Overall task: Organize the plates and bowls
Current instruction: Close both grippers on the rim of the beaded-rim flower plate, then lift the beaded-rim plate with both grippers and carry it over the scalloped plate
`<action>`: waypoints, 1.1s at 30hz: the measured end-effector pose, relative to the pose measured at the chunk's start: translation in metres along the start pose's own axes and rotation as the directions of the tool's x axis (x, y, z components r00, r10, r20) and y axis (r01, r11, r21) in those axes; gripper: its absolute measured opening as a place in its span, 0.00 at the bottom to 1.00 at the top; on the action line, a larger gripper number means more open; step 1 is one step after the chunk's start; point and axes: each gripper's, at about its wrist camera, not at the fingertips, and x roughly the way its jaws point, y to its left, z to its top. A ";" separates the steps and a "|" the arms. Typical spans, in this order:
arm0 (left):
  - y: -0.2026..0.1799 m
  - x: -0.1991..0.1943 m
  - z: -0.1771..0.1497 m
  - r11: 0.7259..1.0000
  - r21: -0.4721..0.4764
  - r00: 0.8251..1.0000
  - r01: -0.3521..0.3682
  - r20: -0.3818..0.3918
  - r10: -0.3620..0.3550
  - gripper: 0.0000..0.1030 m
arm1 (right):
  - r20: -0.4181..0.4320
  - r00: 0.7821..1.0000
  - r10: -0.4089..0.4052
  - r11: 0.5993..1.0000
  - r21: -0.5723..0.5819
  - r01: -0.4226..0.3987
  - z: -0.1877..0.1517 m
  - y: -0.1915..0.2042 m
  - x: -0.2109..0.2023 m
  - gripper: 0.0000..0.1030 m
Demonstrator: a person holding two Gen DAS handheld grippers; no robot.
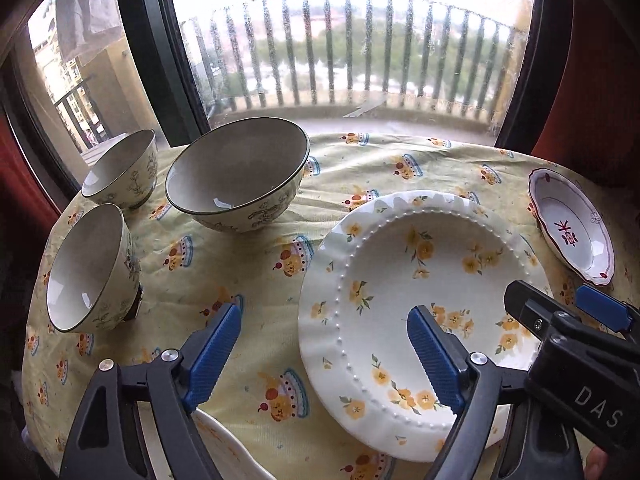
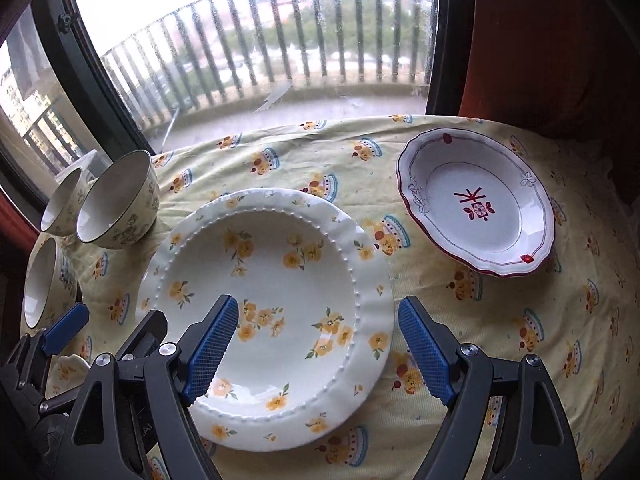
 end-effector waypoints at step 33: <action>-0.020 0.044 0.003 1.000 0.021 0.995 0.014 -0.098 -0.012 0.73 | -0.096 0.995 0.008 1.000 0.022 -0.006 0.008 -0.017 0.053 0.73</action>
